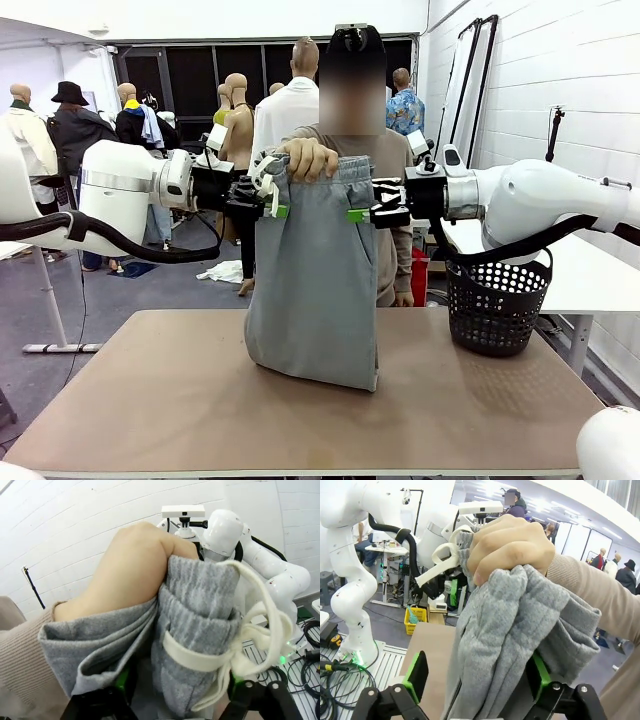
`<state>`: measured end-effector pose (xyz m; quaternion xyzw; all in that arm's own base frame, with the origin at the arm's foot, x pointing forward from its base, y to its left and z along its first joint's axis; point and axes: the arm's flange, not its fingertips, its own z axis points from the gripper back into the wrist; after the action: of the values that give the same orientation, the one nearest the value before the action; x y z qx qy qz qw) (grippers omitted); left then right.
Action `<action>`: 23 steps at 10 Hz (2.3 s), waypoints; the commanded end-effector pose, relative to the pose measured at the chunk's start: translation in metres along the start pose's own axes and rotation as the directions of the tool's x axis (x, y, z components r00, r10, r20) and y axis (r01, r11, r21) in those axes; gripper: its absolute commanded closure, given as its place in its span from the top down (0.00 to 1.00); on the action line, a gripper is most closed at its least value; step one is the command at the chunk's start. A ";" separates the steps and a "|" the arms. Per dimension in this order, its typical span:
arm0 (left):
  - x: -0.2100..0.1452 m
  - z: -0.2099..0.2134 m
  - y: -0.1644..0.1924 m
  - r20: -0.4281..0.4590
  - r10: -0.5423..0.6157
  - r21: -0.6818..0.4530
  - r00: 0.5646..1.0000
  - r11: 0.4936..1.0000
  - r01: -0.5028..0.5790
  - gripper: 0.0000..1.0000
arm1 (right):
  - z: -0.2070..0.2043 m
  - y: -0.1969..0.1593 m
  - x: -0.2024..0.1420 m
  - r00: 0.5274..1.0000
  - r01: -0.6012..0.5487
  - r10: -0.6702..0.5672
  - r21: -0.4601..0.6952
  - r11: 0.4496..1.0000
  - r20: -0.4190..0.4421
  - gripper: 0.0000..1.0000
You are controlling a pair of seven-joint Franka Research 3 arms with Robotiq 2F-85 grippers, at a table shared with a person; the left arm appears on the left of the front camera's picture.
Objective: Fold the training pants.
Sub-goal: Release the ends of the Training pants and then grab the overlapped ends.
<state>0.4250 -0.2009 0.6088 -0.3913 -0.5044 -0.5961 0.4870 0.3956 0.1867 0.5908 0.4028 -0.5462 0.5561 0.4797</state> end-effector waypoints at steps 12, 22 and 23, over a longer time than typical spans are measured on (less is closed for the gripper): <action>-0.002 0.054 -0.041 -0.006 0.073 0.151 0.997 0.986 -0.071 1.00 | 0.068 0.024 0.005 0.996 0.025 -0.042 -0.197 0.980 -0.083 1.00; -0.007 0.048 -0.023 -0.020 0.023 0.168 1.000 0.986 -0.020 1.00 | 0.060 0.025 0.001 0.995 0.090 -0.097 -0.171 0.981 -0.032 1.00; -0.005 0.046 -0.020 -0.016 0.012 0.164 1.000 0.986 -0.009 1.00 | 0.057 0.027 0.002 0.993 0.110 -0.114 -0.163 0.980 -0.018 1.00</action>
<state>0.3968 -0.1478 0.6065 -0.3538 -0.5293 -0.5543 0.5361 0.3668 0.1235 0.5931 0.3675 -0.5586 0.5048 0.5460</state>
